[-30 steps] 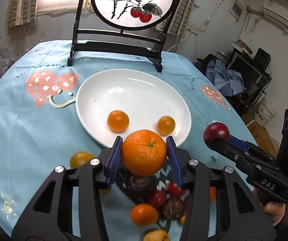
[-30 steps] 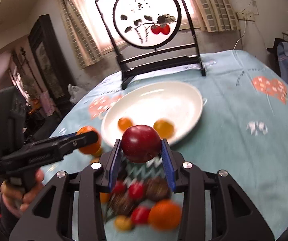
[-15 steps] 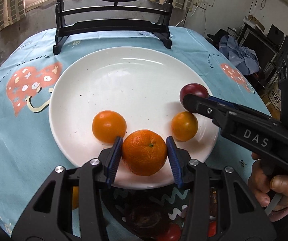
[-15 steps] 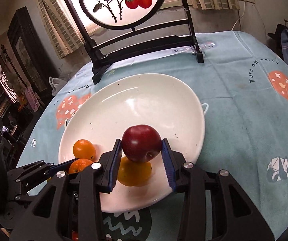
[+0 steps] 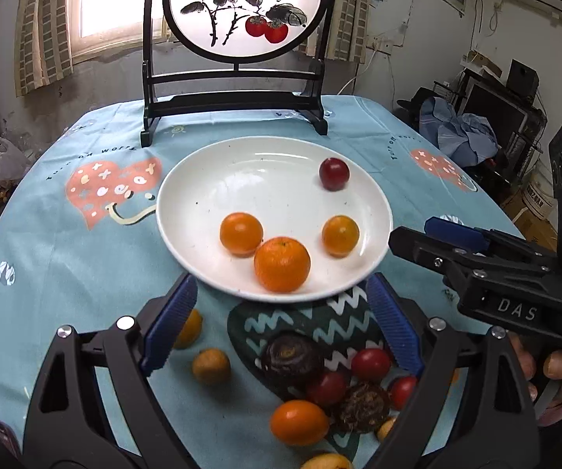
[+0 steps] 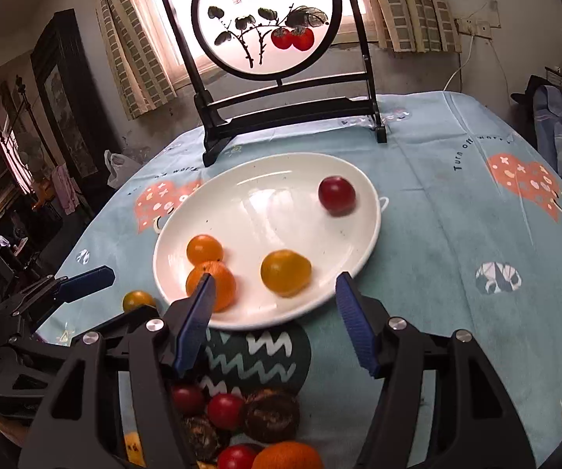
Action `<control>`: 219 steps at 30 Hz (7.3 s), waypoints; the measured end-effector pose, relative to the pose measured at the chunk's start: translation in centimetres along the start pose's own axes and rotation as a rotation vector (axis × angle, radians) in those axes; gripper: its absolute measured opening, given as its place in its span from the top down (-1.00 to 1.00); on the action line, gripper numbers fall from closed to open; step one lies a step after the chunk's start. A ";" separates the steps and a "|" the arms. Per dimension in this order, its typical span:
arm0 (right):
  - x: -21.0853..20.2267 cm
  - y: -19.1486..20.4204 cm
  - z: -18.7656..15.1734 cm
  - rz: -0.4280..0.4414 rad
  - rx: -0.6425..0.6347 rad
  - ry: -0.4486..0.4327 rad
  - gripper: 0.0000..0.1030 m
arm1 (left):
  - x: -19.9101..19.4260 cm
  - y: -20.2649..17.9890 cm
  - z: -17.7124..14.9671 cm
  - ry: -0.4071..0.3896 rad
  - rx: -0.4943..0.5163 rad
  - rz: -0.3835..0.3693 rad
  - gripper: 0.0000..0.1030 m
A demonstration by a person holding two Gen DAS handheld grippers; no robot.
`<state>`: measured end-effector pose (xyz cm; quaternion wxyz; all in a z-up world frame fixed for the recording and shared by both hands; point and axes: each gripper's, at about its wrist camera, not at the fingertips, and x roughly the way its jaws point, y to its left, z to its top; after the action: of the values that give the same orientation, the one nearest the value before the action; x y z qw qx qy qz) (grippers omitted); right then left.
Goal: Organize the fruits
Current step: 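Lower both held fruits onto the white plate and open both tools, then grasp the speckled yellow pear with the left tool while the right tool grasps a large mandarin, then carry both fruits onto the white plate and open both tools, then grasp the dark brown round fruit with the right tool while the left tool grasps an orange, then lower both held fruits onto the white plate and open both tools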
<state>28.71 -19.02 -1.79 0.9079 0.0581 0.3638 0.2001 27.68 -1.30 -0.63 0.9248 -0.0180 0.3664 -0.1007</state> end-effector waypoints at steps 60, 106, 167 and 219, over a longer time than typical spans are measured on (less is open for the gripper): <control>-2.8 -3.7 -8.7 0.181 0.184 0.151 0.15 | -2.6 -0.4 -11.1 0.205 0.001 -0.216 0.25; 9.4 0.4 5.5 0.076 -0.030 0.078 0.08 | 10.7 7.5 6.4 0.170 -0.155 0.055 0.23; 0.5 -3.0 -4.7 0.193 0.113 0.202 0.21 | -2.5 3.1 -6.6 0.052 -0.034 -0.034 -0.92; 0.0 -0.3 1.3 0.120 -0.008 -0.037 0.21 | -0.9 2.2 -0.3 0.001 0.056 -0.011 0.24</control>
<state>29.67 -19.25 -0.96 0.9012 0.0797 0.3418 0.2543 27.20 1.09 -0.53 0.9241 0.0059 0.3640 -0.1163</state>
